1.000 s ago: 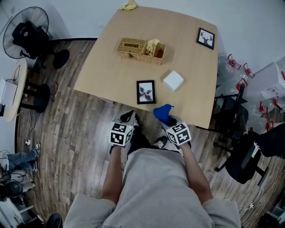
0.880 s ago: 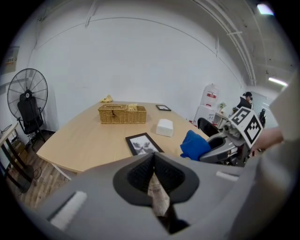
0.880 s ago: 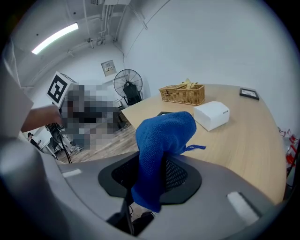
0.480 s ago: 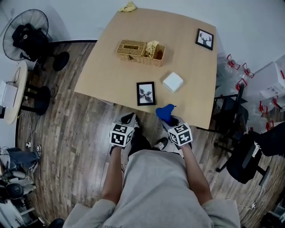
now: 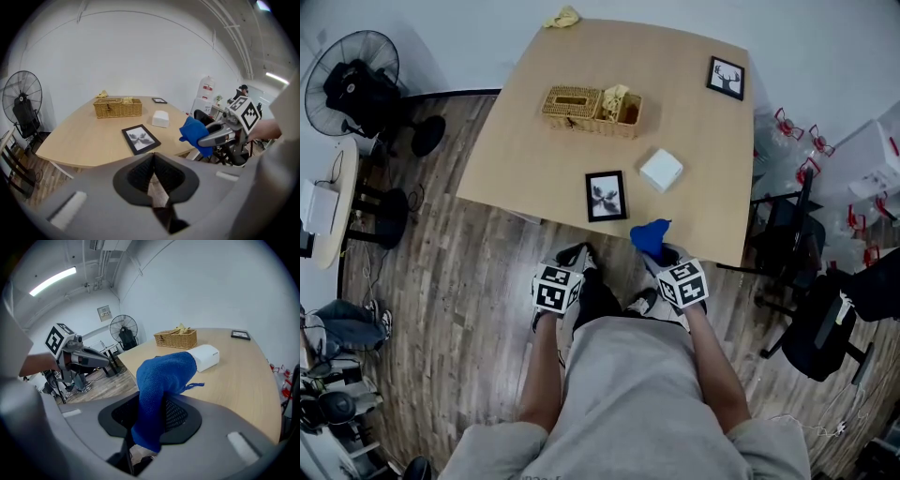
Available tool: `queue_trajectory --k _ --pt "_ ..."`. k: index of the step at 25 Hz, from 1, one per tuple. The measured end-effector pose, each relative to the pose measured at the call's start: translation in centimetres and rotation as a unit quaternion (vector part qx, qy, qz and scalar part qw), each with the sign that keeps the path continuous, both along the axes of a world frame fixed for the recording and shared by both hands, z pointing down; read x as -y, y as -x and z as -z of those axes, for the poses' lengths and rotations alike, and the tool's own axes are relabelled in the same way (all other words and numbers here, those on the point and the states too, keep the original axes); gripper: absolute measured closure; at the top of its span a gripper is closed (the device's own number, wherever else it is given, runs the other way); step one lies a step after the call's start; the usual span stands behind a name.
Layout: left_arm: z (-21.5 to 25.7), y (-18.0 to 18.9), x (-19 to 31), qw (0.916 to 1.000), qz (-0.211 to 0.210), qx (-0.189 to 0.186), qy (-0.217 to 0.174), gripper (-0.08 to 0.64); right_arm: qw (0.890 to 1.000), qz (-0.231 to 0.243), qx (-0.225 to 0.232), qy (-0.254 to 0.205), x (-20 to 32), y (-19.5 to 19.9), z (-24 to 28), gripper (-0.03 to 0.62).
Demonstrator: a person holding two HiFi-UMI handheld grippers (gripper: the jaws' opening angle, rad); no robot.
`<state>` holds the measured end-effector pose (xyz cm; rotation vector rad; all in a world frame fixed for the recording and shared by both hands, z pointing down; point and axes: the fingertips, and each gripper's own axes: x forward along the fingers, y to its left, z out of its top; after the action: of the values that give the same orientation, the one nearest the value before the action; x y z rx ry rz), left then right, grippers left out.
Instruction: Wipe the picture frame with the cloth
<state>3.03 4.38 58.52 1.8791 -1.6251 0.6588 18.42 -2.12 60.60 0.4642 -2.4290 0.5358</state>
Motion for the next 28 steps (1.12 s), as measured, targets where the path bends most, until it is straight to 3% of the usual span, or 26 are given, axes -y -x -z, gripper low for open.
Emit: queue_trajectory --k 15,28 --pt "1.2 0.7 0.6 0.9993 0.02 -0.02 -0.025 0.506 1.0 -0.003 0.008 -0.005 0.2 0.2 0.3 0.491" --pt "0.9 1.8 0.4 0.9988 0.036 -0.026 -0.022 0.508 1.0 0.009 0.008 -0.003 0.6 1.4 0.3 0.491"
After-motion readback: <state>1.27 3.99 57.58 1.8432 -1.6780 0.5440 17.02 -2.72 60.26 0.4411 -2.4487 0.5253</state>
